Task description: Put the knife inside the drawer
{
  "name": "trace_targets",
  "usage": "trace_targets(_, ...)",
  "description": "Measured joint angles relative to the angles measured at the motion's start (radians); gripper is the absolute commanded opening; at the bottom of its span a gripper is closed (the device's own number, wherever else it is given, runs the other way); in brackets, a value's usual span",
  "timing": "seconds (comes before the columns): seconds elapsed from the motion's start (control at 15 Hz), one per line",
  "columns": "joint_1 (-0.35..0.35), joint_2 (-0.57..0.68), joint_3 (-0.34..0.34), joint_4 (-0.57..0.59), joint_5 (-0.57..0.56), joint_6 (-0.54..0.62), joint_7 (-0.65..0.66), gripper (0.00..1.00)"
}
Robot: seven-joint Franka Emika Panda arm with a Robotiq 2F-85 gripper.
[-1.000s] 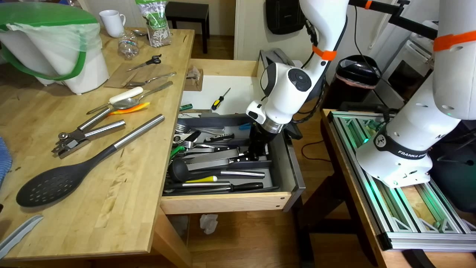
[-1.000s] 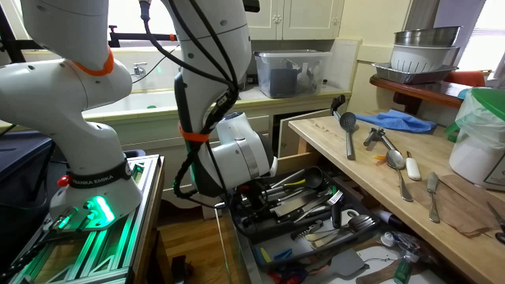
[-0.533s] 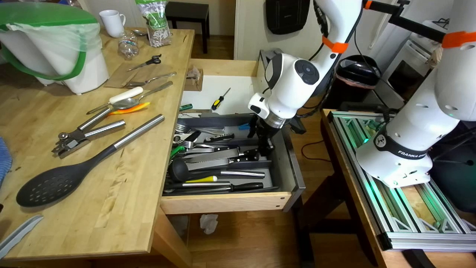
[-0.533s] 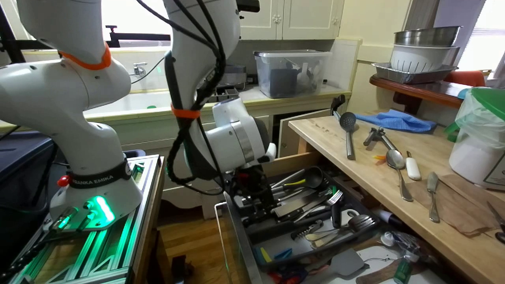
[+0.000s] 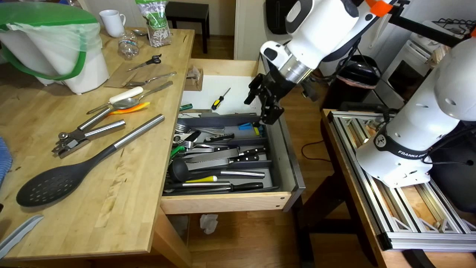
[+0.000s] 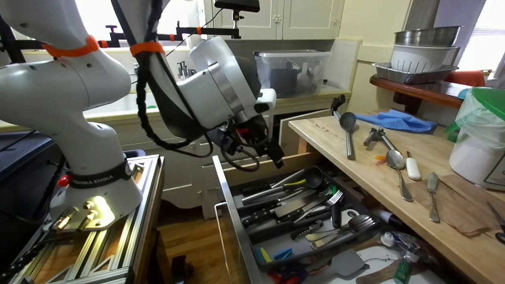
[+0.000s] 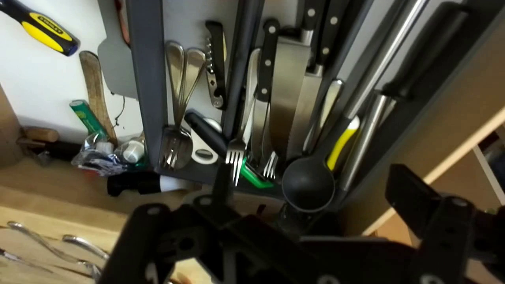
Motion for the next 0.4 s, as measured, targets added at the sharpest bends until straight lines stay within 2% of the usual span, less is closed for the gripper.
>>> trace_targets(0.33,-0.048,-0.123,-0.067,0.013,-0.136,0.340,0.112,1.00)
trace_targets(0.4,-0.052,-0.143,-0.071,0.017,-0.142,0.365,0.119,1.00)
